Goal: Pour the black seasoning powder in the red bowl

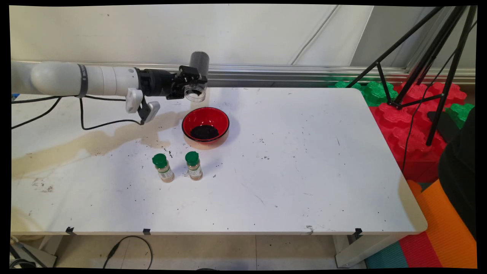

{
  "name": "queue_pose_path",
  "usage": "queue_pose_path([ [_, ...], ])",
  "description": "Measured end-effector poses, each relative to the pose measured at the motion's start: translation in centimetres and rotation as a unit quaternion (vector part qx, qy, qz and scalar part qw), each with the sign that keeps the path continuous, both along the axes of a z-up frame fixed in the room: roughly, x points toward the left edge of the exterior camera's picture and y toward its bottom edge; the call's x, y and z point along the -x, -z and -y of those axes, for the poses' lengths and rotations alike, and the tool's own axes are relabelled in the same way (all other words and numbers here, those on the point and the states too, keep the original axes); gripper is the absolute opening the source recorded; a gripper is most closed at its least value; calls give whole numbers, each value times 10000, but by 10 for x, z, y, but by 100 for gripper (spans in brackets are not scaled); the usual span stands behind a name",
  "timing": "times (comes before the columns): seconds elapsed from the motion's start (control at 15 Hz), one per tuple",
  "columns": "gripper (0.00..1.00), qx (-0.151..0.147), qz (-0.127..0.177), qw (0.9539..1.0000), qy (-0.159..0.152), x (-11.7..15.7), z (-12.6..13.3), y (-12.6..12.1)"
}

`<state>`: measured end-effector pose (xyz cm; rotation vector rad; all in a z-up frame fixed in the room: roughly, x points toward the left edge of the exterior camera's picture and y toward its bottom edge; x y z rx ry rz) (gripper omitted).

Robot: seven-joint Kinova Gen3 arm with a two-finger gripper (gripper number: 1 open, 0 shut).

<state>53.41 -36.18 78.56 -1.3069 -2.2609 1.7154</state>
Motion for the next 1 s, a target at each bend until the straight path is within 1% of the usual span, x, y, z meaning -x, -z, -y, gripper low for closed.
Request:
queue_pose_path([
  [0.27,0,148,143,9998,78,4,-2,-3],
  [0.6,0,370,360,9984,233,9,-7,-6],
  [1.0,0,550,531,9964,354,12,-13,-9],
])
